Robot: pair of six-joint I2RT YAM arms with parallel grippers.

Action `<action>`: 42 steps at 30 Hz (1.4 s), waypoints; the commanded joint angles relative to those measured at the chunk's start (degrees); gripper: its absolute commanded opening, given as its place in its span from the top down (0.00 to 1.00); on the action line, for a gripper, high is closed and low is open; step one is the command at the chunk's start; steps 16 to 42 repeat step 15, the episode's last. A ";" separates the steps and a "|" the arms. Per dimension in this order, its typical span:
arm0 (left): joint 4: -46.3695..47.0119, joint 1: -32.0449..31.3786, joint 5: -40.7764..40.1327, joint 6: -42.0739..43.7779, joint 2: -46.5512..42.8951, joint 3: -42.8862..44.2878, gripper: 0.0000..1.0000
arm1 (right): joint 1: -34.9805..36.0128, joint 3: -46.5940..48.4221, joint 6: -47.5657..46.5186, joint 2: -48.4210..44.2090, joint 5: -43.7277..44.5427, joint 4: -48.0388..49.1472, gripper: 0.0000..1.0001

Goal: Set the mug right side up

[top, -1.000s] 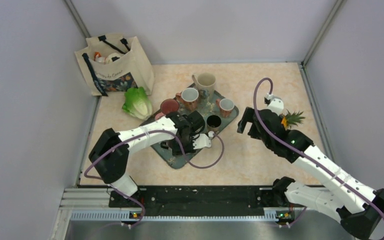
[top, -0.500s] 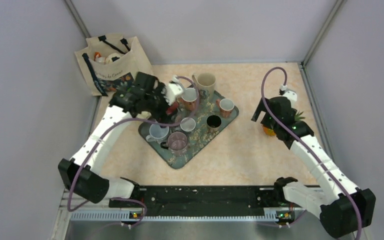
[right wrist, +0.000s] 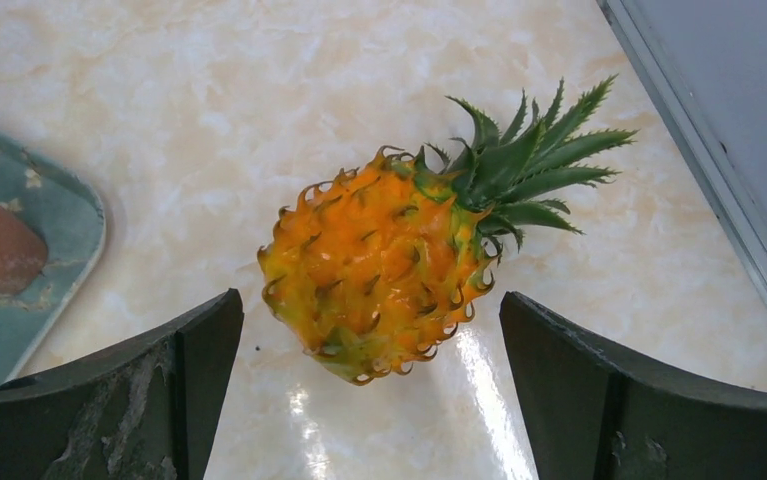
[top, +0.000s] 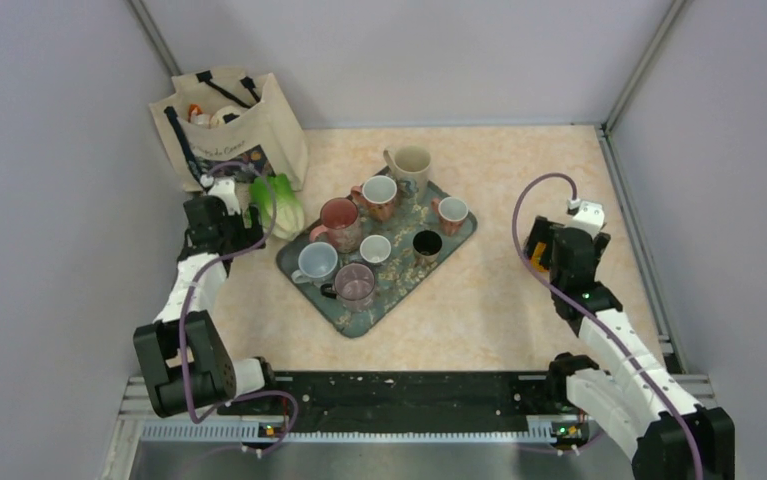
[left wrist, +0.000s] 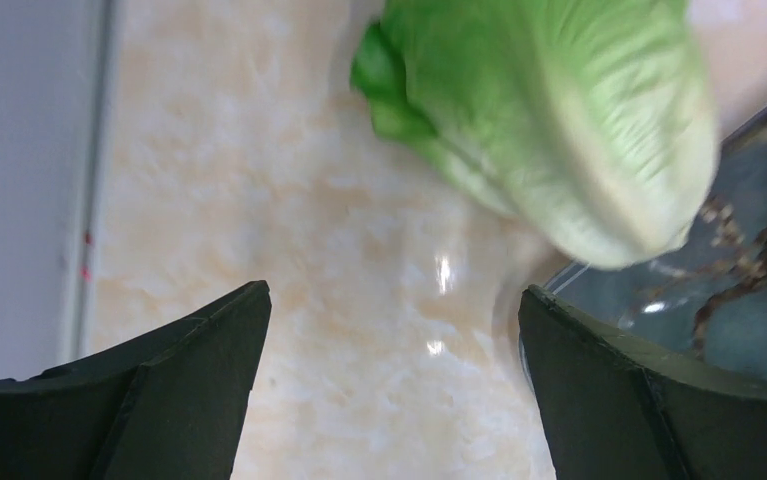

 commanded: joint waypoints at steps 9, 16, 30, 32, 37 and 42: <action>20.80 -0.46 1.64 -10.50 -2.40 -14.69 0.01 | -0.10 -16.23 -6.87 -6.57 -0.98 23.81 0.01; 21.49 -0.45 3.55 -13.08 -1.85 -15.37 0.01 | -0.17 -17.08 -6.95 -8.04 -1.04 23.71 0.01; 21.49 -0.45 3.55 -13.08 -1.85 -15.37 0.01 | -0.17 -17.08 -6.95 -8.04 -1.04 23.71 0.01; 21.49 -0.45 3.55 -13.08 -1.85 -15.37 0.01 | -0.17 -17.08 -6.95 -8.04 -1.04 23.71 0.01; 21.49 -0.45 3.55 -13.08 -1.85 -15.37 0.01 | -0.17 -17.08 -6.95 -8.04 -1.04 23.71 0.01; 21.49 -0.45 3.55 -13.08 -1.85 -15.37 0.01 | -0.17 -17.08 -6.95 -8.04 -1.04 23.71 0.01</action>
